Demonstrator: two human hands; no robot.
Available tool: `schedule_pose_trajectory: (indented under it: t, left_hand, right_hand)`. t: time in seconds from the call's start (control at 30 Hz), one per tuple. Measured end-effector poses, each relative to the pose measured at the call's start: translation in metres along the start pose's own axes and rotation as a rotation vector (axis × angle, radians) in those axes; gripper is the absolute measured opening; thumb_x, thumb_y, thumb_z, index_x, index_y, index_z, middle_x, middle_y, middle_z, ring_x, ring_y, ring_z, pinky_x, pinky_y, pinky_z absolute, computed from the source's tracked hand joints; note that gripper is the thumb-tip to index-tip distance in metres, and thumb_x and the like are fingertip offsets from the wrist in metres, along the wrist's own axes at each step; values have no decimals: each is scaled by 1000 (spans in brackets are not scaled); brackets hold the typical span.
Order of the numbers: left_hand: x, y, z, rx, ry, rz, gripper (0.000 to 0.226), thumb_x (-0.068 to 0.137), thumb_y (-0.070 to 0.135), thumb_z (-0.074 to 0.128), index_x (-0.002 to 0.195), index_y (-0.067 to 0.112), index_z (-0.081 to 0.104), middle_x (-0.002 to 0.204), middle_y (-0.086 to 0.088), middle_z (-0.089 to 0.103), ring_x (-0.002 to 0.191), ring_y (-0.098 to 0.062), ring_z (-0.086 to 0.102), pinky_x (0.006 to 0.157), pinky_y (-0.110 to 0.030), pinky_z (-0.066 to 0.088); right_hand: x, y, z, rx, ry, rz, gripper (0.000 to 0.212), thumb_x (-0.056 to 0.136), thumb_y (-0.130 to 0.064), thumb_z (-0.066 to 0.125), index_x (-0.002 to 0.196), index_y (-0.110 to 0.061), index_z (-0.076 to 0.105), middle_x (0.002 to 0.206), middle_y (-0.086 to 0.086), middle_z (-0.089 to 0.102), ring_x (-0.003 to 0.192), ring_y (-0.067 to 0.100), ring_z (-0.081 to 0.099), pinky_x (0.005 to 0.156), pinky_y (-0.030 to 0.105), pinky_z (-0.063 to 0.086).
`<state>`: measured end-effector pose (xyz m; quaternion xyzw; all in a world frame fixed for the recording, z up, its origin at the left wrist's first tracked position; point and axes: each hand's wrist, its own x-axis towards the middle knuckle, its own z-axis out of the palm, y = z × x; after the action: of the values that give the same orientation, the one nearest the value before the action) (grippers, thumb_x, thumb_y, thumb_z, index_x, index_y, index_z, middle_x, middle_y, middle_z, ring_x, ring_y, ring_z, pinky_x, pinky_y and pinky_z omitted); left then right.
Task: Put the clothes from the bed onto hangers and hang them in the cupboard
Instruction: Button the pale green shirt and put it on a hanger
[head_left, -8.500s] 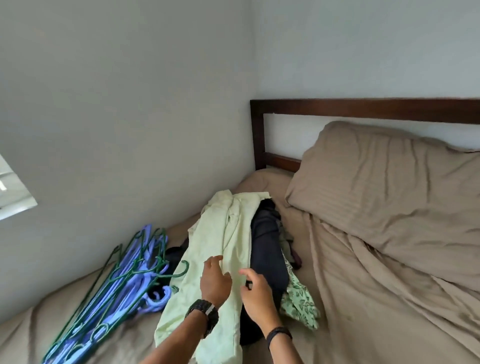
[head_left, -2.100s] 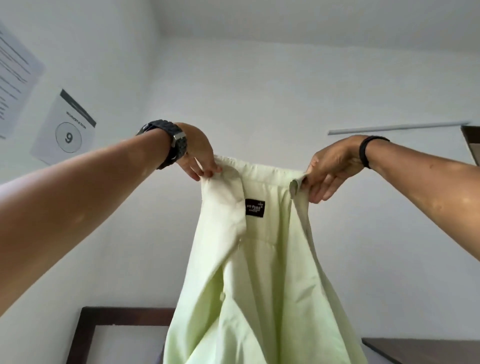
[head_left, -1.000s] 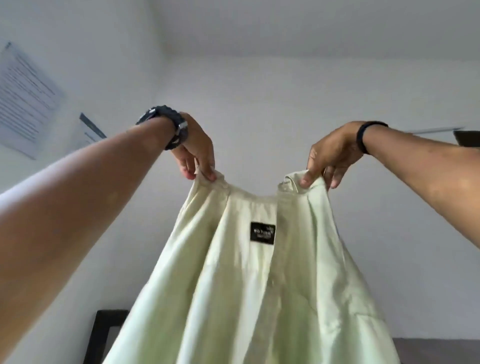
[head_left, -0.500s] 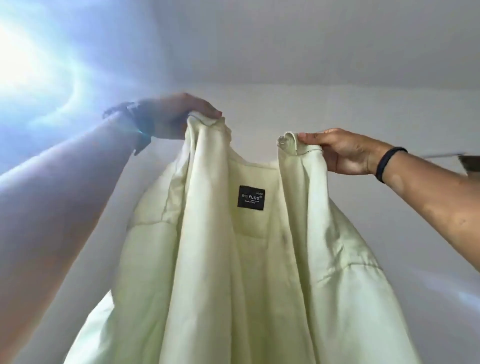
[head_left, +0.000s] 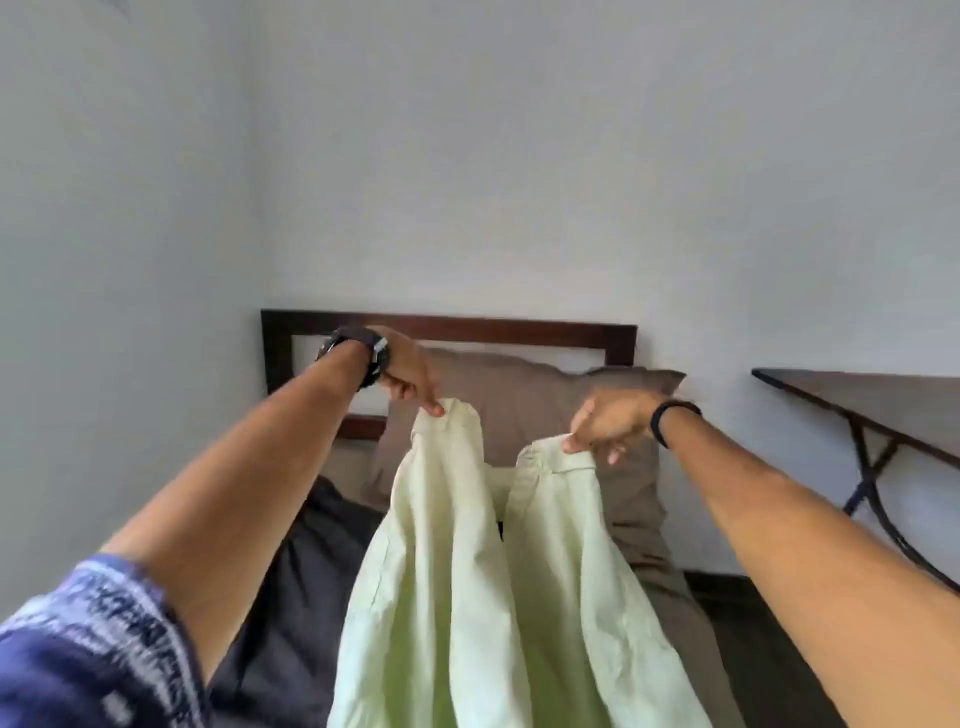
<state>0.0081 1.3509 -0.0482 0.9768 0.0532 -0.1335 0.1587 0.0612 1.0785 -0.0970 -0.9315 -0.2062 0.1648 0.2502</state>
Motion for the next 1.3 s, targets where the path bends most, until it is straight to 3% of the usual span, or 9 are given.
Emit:
schedule_pose_trajectory:
  t: [0.2, 0.33, 0.47, 0.57, 0.67, 0.77, 1.03, 1.17, 1.3]
  left_hand:
    - [96, -39, 121, -429, -23, -184, 15, 91, -8, 53, 78, -1, 50, 69, -12, 52, 50, -20, 62, 41, -26, 53]
    - [146, -50, 153, -656, 75, -258, 28, 100, 0, 35, 76, -5, 49, 68, -18, 50, 72, -32, 67, 58, -36, 56]
    - [191, -62, 188, -401, 247, -221, 24, 93, 5, 45, 95, -11, 63, 89, -24, 68, 82, -33, 70, 75, -41, 58]
    - [210, -73, 230, -256, 170, -159, 46, 87, 30, 62, 124, 3, 54, 119, -14, 62, 108, -33, 60, 88, -38, 52]
    - [211, -88, 270, -146, -32, -67, 80, 79, 44, 72, 141, 11, 34, 134, -6, 54, 123, -29, 51, 100, -36, 43]
    - [206, -100, 297, 3, -56, -5, 74, 83, 41, 69, 141, 13, 34, 137, -14, 50, 125, -32, 47, 101, -34, 40]
    - [154, -65, 300, -26, 522, 141, 28, 88, 21, 62, 113, 9, 58, 111, -9, 58, 104, -29, 54, 85, -35, 41]
    - [123, -54, 323, -101, 373, 136, 31, 90, 27, 60, 115, 9, 60, 114, -9, 58, 106, -26, 54, 90, -34, 42]
    - [103, -66, 352, 136, 255, 91, 52, 100, 39, 33, 145, 13, 33, 150, -4, 32, 138, -23, 27, 113, -29, 18]
  right_hand:
    - [75, 66, 105, 107, 121, 149, 16, 92, -10, 60, 79, -8, 52, 58, 9, 47, 27, 10, 43, 34, 23, 45]
    - [111, 76, 120, 465, 225, 181, 8, 98, -7, 47, 104, -4, 45, 66, 16, 56, 43, 22, 59, 40, 27, 52]
    - [149, 88, 140, 504, 368, 196, 11, 93, -2, 44, 87, -7, 50, 74, 22, 64, 64, 29, 65, 67, 43, 58]
    - [171, 101, 170, 229, 326, 154, 10, 84, -1, 50, 78, -5, 57, 75, 10, 61, 76, 22, 55, 61, 33, 44]
    - [180, 110, 208, 188, 120, 165, 46, 84, -7, 61, 127, -15, 46, 112, 8, 55, 107, 24, 54, 77, 29, 44]
    - [177, 110, 233, 203, 50, 169, 81, 85, -6, 63, 149, -17, 14, 131, 10, 50, 117, 28, 52, 84, 27, 42]
    - [156, 104, 265, 299, 367, 118, 23, 83, -11, 65, 105, -5, 64, 106, 13, 66, 105, 26, 59, 75, 21, 36]
    - [137, 110, 281, 317, 190, 194, 44, 80, -29, 73, 117, -9, 58, 107, 10, 65, 103, 23, 57, 76, 24, 42]
    - [119, 118, 295, 294, 142, 121, 35, 79, -1, 59, 113, -8, 61, 106, 9, 66, 95, 23, 60, 68, 22, 39]
